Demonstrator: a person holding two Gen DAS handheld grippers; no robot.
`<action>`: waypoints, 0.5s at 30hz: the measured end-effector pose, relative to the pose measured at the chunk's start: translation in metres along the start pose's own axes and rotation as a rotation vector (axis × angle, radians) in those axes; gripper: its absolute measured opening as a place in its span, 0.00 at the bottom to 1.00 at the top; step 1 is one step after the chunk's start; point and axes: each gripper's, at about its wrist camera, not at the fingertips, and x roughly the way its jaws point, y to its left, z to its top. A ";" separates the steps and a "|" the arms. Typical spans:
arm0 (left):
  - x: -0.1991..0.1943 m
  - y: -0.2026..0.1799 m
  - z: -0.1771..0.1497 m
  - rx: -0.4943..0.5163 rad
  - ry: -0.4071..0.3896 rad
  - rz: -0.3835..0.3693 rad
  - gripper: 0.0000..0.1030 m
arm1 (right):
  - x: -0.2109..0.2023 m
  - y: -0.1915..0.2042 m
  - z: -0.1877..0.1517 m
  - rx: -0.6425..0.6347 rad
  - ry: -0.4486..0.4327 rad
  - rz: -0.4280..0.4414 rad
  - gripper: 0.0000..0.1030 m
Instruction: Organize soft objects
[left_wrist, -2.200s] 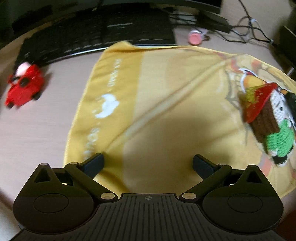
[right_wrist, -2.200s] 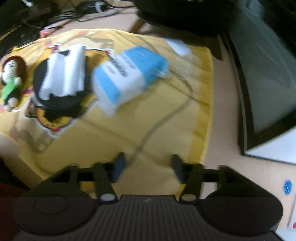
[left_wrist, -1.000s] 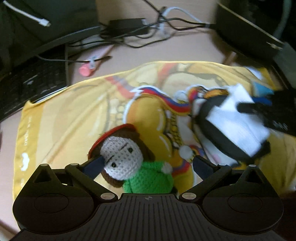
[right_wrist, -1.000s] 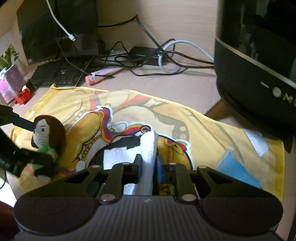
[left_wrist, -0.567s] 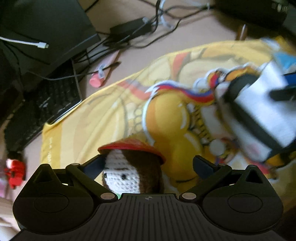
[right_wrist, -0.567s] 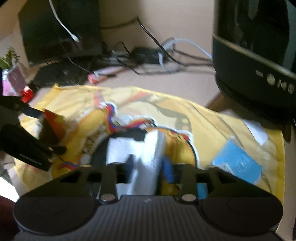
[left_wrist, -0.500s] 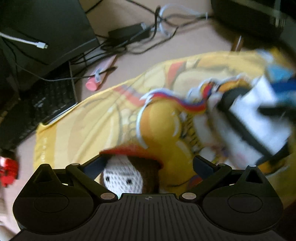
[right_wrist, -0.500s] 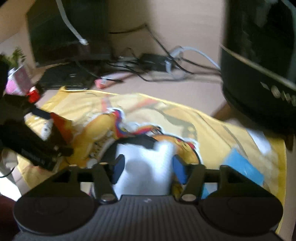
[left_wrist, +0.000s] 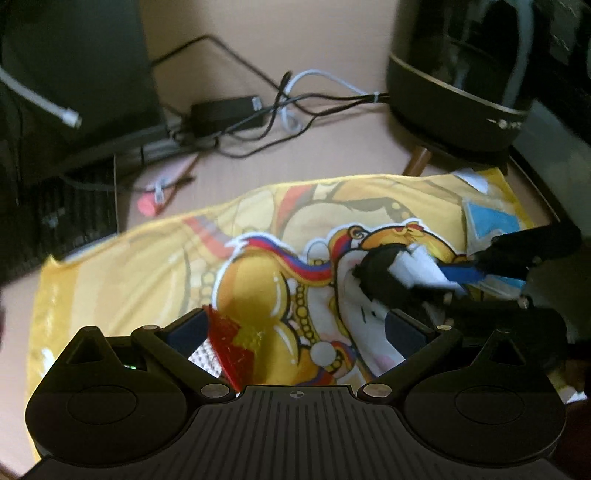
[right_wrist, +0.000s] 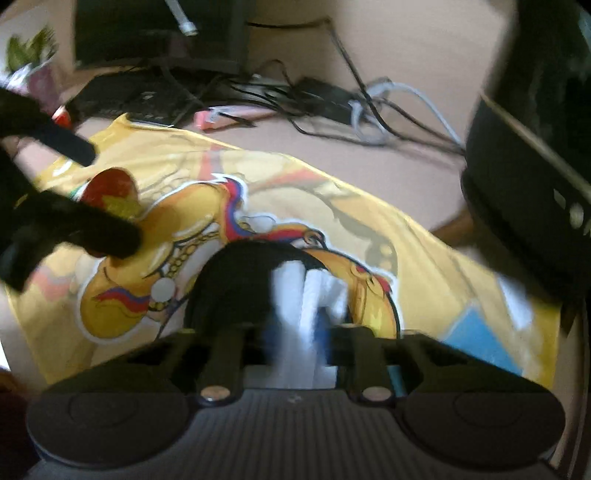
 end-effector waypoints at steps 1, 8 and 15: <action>-0.002 0.000 0.001 0.006 -0.006 0.000 1.00 | 0.000 -0.004 0.001 0.018 0.000 0.001 0.17; -0.011 0.005 0.011 0.018 -0.032 0.011 1.00 | -0.014 -0.022 0.017 0.180 -0.054 0.165 0.15; -0.045 0.033 0.033 -0.019 -0.178 0.070 1.00 | 0.008 -0.018 0.014 0.201 -0.006 0.190 0.15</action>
